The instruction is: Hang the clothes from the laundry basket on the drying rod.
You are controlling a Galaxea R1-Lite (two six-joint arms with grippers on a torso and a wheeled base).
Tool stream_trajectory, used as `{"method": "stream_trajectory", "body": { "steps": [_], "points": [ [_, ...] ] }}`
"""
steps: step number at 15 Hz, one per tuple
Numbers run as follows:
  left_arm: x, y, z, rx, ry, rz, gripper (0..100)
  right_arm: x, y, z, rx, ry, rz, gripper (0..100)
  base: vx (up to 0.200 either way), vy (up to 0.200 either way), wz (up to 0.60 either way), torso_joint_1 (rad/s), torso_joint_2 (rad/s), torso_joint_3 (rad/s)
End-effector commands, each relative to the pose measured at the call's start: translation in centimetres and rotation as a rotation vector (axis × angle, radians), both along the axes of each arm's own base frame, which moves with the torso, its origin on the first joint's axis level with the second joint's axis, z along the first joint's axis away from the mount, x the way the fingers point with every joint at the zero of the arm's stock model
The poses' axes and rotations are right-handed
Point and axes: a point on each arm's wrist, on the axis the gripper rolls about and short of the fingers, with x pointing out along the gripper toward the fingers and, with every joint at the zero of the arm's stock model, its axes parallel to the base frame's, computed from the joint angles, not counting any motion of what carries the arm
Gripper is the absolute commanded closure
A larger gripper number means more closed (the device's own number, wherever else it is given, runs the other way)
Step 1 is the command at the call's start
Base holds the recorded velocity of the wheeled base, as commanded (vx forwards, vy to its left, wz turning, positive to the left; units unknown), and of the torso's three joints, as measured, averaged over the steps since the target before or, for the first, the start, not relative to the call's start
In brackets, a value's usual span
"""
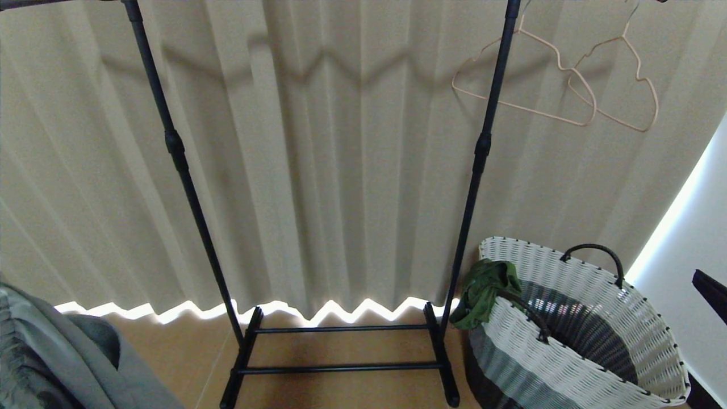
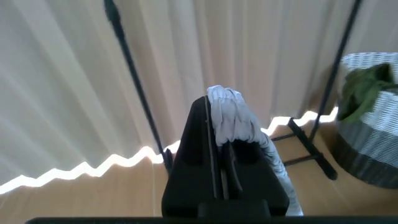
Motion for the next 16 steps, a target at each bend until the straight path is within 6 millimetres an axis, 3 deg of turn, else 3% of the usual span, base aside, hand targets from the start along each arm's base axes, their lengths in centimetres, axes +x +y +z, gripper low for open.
{"method": "stream_trajectory", "body": {
  "steps": [1,5,9,13,16],
  "points": [
    [0.5,-0.2,0.5,-0.004,-0.002,-0.033,100,-0.1,0.0,0.4,-0.002,-0.019,0.001,0,0.0,0.0,0.0,0.0,0.0,0.0],
    [5.2,-1.7,0.9,-0.038,0.03,-0.137,100,1.0,-0.1,1.1,0.011,-0.013,0.003,0,0.0,0.0,0.0,0.0,0.0,0.0],
    [9.3,-2.7,-1.1,-0.069,0.082,-0.127,100,3.7,-0.4,-0.1,0.06,0.102,-0.008,0,0.0,0.0,0.0,0.0,0.0,0.0],
    [9.8,-2.9,-1.7,-0.058,0.108,-0.128,100,3.0,-0.3,-1.7,0.059,0.133,-0.007,0,0.0,0.0,0.0,0.0,0.0,0.0],
    [9.8,-2.9,-1.5,-0.059,0.085,-0.134,100,3.1,-0.3,-1.3,0.056,0.092,-0.004,0,0.0,0.0,0.0,0.0,0.0,0.0]
  ]
}}
